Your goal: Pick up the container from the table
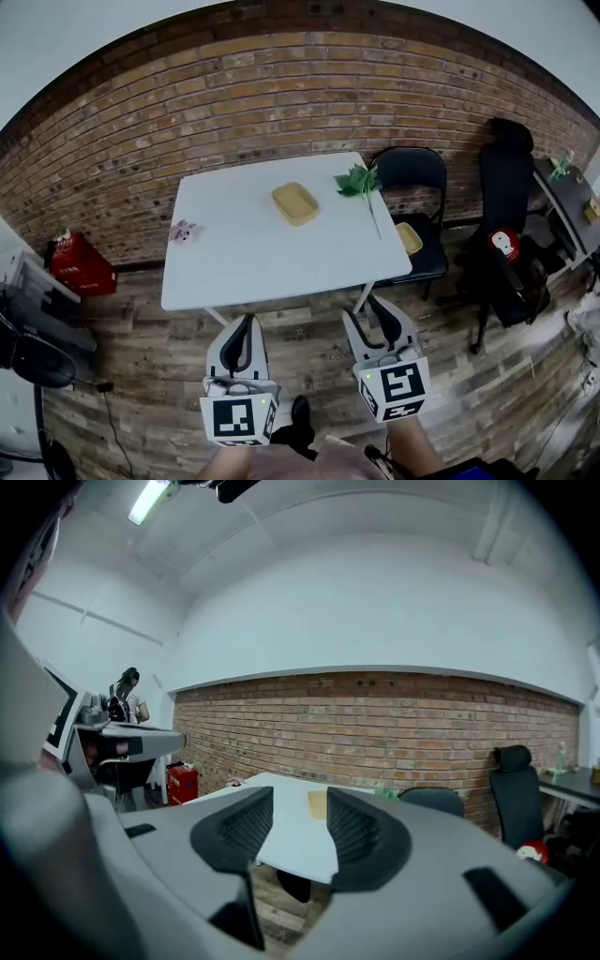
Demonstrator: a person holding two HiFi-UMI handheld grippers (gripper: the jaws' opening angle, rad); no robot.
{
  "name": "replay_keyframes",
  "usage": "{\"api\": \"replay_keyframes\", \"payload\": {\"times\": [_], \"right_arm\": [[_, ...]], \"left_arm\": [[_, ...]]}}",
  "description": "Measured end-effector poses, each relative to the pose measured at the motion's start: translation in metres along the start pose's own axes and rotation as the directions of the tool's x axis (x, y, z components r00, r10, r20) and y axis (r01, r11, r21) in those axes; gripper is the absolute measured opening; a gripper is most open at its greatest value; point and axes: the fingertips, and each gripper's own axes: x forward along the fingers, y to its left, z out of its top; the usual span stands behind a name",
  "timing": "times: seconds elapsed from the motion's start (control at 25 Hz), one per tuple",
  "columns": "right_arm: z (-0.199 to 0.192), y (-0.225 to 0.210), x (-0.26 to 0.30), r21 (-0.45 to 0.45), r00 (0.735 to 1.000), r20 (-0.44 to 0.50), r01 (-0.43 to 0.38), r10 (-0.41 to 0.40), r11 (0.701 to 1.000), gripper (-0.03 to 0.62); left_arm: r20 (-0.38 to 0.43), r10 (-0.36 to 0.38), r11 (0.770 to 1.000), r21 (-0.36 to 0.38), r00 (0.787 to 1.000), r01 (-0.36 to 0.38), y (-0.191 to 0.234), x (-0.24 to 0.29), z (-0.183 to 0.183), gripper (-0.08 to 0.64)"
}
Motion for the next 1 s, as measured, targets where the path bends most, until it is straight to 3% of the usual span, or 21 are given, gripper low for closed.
{"api": "replay_keyframes", "payload": {"times": [0.36, 0.72, 1.0], "right_arm": [[0.035, -0.014, 0.063, -0.018, 0.998, 0.031, 0.058, -0.058, 0.998, 0.173], [0.028, -0.022, 0.097, -0.017, 0.998, -0.001, 0.064, -0.064, 0.998, 0.169], [0.025, -0.056, 0.133, -0.005, 0.997, -0.005, 0.083, -0.083, 0.997, 0.167]], "left_arm": [[0.049, -0.047, 0.999, 0.004, 0.998, 0.047, 0.036, 0.065, 0.018, 0.009], [0.014, -0.077, 0.997, -0.008, 0.997, 0.077, 0.044, 0.102, 0.002, 0.009], [-0.004, -0.065, 0.998, 0.003, 0.998, 0.065, 0.053, 0.143, -0.007, 0.009]]}}
